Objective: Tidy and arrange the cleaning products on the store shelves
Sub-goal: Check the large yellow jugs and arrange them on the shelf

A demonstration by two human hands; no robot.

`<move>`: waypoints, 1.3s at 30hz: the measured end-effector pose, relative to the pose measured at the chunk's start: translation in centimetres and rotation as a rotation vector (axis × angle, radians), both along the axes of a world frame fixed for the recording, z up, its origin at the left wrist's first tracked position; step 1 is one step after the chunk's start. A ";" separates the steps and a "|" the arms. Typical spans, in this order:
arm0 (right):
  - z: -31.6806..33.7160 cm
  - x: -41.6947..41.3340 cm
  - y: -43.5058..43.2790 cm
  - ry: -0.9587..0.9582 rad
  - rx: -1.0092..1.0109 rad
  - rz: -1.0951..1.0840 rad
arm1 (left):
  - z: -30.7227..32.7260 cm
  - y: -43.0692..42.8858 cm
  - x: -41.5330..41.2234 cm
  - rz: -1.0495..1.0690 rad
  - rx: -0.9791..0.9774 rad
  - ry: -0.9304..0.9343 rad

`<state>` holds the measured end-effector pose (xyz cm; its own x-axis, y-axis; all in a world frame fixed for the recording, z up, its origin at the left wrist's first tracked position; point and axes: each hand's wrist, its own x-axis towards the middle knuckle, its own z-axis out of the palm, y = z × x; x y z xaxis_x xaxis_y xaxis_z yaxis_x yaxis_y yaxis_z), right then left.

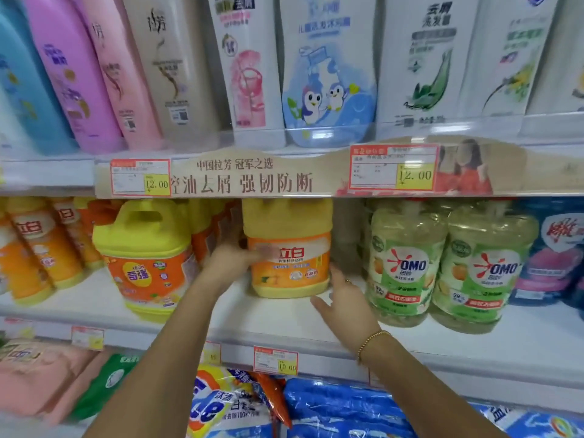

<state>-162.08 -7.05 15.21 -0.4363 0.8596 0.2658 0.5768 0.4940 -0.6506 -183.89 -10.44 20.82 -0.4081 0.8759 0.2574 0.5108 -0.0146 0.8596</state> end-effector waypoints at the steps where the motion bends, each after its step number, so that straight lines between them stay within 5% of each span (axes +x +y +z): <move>1: -0.2 -0.7 0.5 0.023 0.001 -0.013 | 0.1 0.5 0.0 -0.003 -0.009 0.030; 7: -0.6 -1.6 1.7 0.008 -0.081 -0.007 | -1.9 1.9 1.8 -0.019 0.001 0.010; 12: 0.3 -1.0 1.4 -0.552 0.132 0.021 | -1.7 5.5 0.3 -0.078 0.030 -0.066; 15: 0.0 -0.7 1.0 -0.697 0.211 0.066 | -2.2 7.7 -0.1 -0.101 0.059 -0.048; 27: -0.1 -0.9 1.0 -0.717 0.282 0.060 | -4.6 11.2 -0.9 -0.058 0.087 -0.080; 33: 0.6 -0.2 0.8 -0.758 0.218 0.090 | -3.3 7.8 3.1 0.200 -0.203 0.159; 39: 3.8 5.8 -6.6 -0.376 0.219 -0.028 | -3.5 -4.6 12.8 0.119 0.205 0.096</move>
<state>-156.25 -13.66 18.96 -0.5149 0.8134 0.2706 0.7687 0.5778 -0.2744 -171.08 -15.03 17.37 -0.4704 0.7485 0.4674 0.5983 -0.1188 0.7924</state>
